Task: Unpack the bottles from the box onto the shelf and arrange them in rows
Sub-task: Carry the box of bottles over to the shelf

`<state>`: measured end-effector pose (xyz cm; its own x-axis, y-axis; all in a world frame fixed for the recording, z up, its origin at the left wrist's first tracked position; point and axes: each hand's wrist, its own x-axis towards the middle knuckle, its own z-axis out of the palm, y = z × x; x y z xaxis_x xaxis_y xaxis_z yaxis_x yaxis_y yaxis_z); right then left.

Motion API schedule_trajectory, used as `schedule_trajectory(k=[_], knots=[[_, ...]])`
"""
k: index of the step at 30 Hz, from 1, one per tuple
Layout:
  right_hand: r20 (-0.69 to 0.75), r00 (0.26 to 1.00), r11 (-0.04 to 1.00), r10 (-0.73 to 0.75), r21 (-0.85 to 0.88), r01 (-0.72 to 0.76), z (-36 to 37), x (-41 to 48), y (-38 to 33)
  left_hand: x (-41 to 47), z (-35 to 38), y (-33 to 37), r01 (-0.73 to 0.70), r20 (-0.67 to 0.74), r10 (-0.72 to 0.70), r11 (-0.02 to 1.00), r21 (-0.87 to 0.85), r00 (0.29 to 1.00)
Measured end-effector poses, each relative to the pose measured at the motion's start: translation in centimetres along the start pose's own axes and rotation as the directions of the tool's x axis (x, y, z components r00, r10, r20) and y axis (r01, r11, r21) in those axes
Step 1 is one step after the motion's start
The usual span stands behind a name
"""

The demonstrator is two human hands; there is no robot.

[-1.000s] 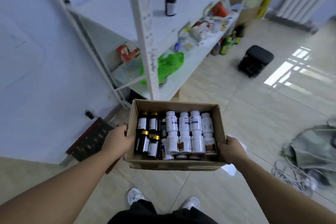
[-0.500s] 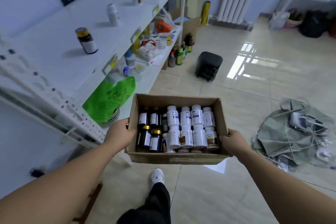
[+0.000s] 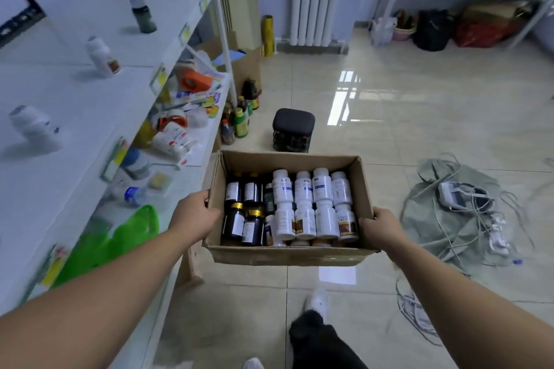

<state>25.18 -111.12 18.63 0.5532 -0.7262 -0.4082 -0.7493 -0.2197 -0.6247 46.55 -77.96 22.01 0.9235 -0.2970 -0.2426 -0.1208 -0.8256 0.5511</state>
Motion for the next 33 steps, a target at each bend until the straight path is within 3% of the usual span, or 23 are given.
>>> schedule_trajectory(k=[15, 27, 33], knots=[[0.059, 0.997, 0.996, 0.040, 0.072, -0.044, -5.2, 29.6, -12.4, 28.6, 3.3, 15.9, 0.027, 0.045, -0.025, 0.999, -0.047, 0.999], [0.023, 0.994, 0.990, 0.111, 0.088, -0.113, -1.2, 52.8, -22.8, 57.1, 6.0, 21.1, -0.017, 0.121, 0.021, 0.999, -0.034, 0.992], [0.029, 0.988, 0.983, 0.150, 0.104, -0.153, 1.5, 63.5, -24.6, 68.5, 9.6, 22.9, 0.008, 0.136, -0.008, 1.000, 0.002, 0.991]])
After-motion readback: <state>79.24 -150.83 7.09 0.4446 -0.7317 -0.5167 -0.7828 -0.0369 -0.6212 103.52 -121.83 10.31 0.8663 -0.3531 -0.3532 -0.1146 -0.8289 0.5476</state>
